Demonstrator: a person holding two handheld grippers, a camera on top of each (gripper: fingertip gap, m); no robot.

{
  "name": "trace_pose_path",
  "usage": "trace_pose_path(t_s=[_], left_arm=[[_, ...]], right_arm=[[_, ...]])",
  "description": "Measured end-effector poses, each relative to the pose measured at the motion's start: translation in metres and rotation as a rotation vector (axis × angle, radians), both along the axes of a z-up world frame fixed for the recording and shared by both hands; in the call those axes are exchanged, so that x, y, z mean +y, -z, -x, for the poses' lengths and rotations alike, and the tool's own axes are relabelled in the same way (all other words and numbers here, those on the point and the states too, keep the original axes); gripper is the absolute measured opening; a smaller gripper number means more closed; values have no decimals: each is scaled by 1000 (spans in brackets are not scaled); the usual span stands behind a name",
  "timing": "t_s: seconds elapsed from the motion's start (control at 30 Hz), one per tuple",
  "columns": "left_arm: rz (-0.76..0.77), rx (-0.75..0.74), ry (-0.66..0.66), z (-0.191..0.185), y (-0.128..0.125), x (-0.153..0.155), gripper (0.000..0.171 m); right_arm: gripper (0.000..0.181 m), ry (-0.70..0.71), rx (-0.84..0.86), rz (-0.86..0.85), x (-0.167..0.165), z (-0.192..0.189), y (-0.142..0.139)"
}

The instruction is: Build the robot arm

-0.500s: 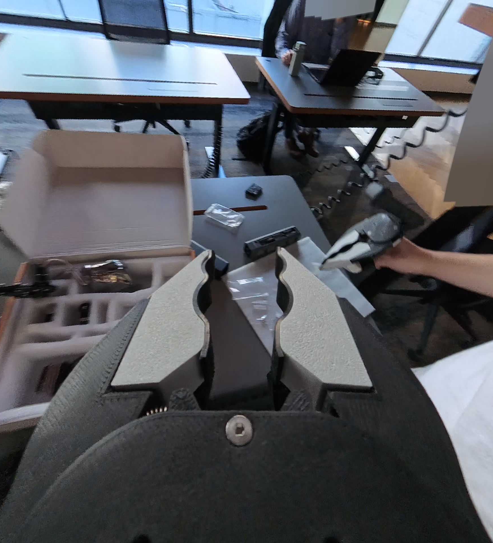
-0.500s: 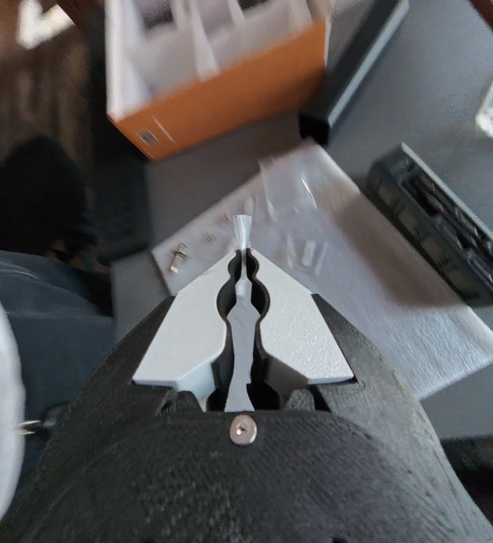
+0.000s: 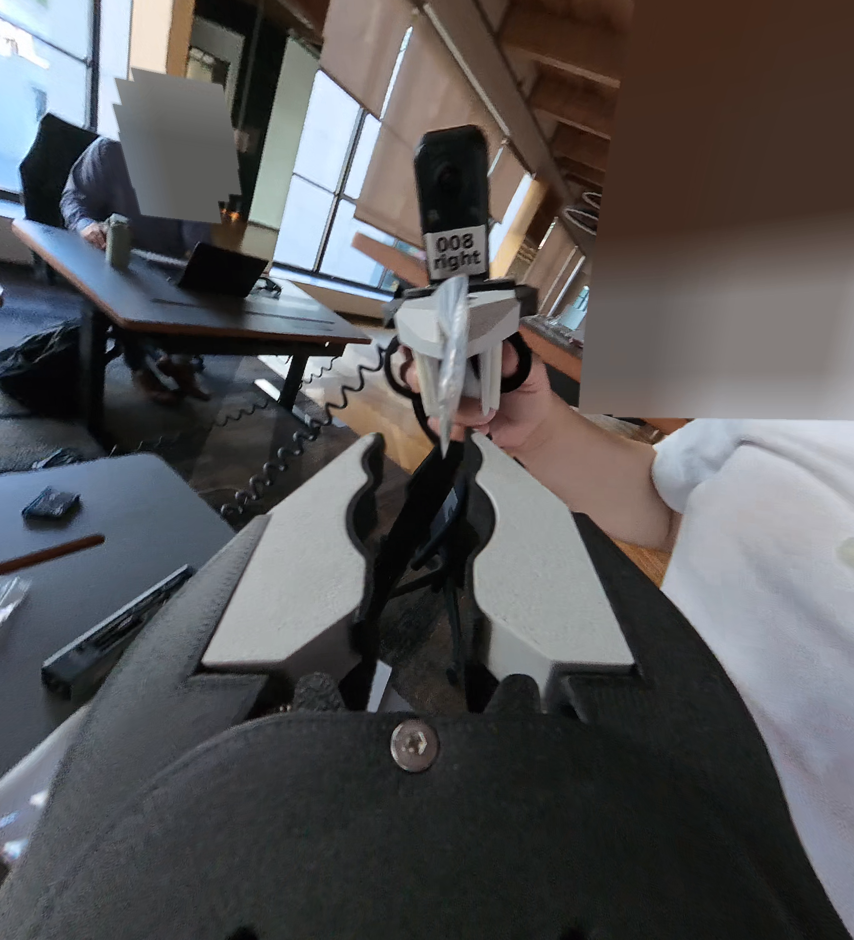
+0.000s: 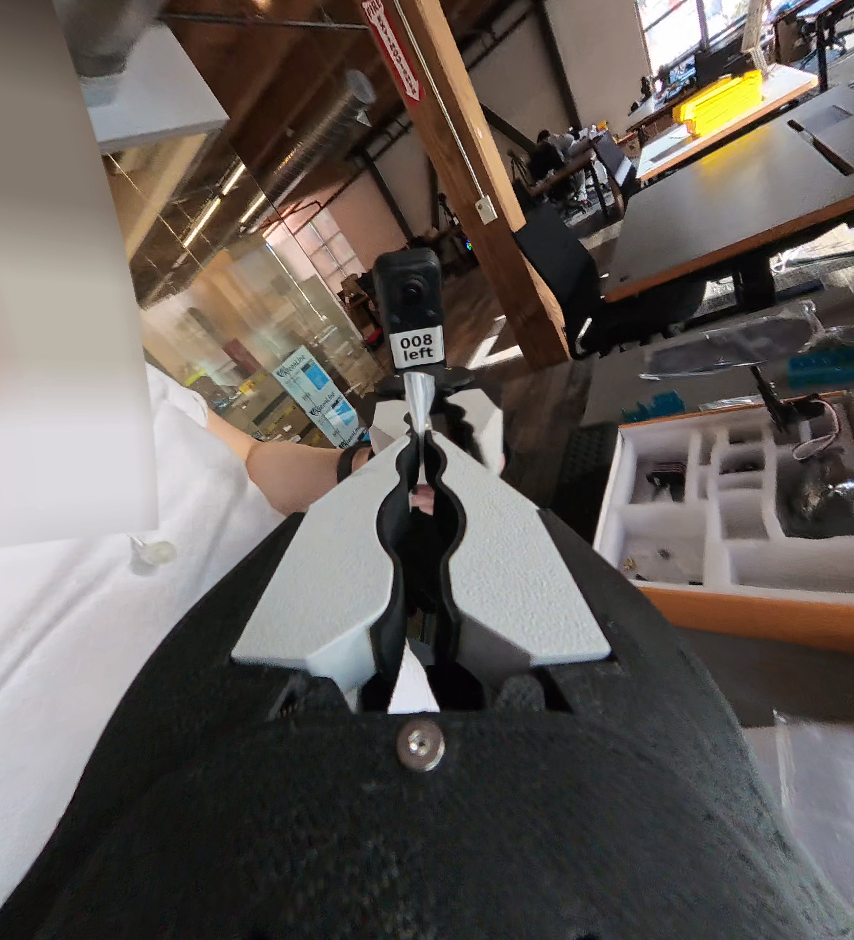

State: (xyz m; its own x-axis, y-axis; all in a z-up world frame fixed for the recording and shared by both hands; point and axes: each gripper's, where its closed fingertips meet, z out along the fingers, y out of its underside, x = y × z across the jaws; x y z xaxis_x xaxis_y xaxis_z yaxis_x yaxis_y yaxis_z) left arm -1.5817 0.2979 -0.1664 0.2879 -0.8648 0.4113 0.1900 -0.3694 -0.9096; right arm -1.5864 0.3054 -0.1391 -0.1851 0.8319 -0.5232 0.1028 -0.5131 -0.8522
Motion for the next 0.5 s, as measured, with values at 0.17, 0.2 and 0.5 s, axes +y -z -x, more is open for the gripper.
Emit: trace_pose_path(t_s=[0.17, 0.2, 0.5], left_arm=[[-59, 4, 14, -4, -27, -13, 2], [-45, 4, 17, -4, -29, -15, 2], [-28, -1, -24, 2, -40, -20, 2]], right_arm=[[0, -9, 64, 93, -3, 0, -16], [0, -13, 69, 107, -3, 0, -18], [0, -56, 113, 96, -10, 4, -29]])
